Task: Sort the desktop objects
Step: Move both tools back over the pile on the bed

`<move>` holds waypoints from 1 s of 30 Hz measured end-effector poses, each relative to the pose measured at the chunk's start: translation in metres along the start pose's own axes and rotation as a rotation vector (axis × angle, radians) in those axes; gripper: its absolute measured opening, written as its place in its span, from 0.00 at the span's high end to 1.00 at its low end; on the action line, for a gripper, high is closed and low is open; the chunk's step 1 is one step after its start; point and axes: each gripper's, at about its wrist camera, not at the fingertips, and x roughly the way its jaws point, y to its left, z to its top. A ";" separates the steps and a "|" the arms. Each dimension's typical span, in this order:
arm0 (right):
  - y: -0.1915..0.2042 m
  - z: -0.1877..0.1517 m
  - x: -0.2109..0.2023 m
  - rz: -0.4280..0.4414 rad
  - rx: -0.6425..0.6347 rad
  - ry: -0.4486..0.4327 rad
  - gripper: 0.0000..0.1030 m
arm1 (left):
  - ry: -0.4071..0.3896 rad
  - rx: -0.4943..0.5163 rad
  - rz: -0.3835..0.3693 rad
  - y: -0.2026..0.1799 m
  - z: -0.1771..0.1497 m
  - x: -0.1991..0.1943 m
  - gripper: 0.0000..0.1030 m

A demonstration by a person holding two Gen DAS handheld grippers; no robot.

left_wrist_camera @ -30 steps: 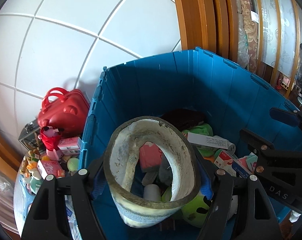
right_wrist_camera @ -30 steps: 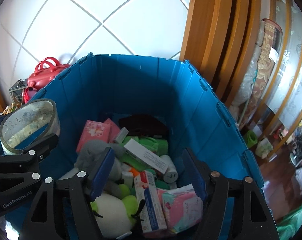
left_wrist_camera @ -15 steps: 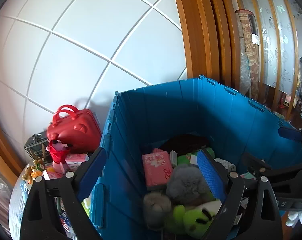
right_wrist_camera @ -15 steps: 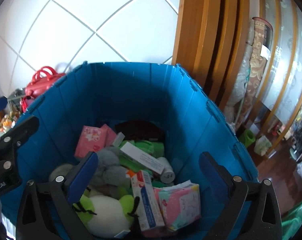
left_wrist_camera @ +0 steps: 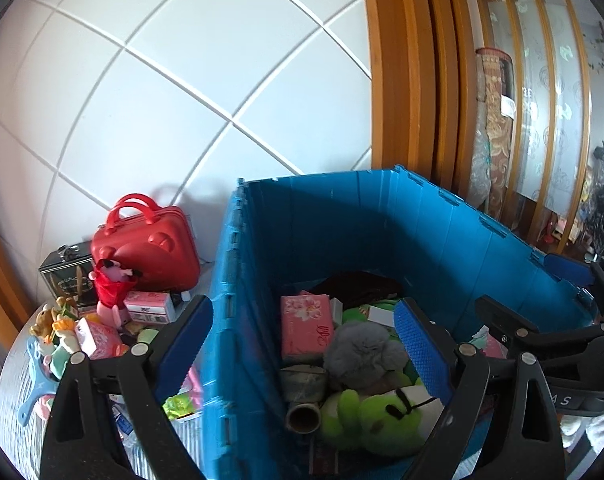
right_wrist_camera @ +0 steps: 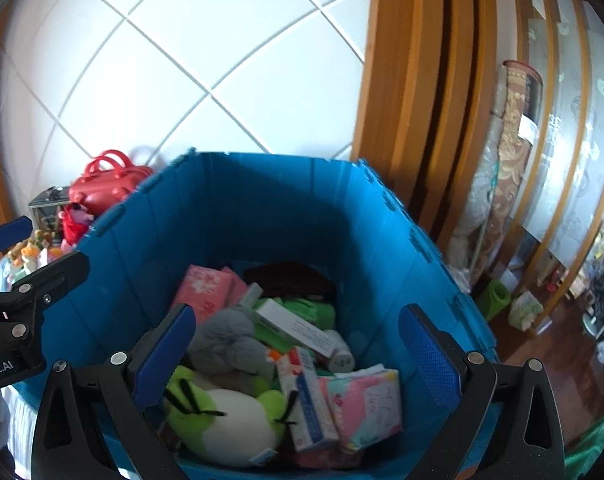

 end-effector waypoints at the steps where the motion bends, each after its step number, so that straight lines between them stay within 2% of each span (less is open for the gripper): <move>1: 0.006 0.001 -0.002 0.012 -0.004 -0.010 0.00 | -0.005 -0.007 0.010 0.005 -0.001 -0.004 0.10; 10: 0.081 0.014 -0.020 0.145 -0.067 -0.101 0.00 | -0.034 -0.099 0.134 0.085 -0.024 -0.036 0.10; 19: 0.175 0.021 -0.028 0.298 -0.135 -0.153 0.00 | 0.029 -0.240 0.274 0.186 -0.069 -0.046 0.10; 23: 0.218 0.017 -0.019 0.363 -0.166 -0.130 0.00 | 0.099 -0.282 0.334 0.229 -0.098 -0.042 0.10; 30: 0.285 -0.004 0.016 0.445 -0.220 -0.018 0.00 | 0.238 -0.368 0.406 0.294 -0.155 -0.025 0.10</move>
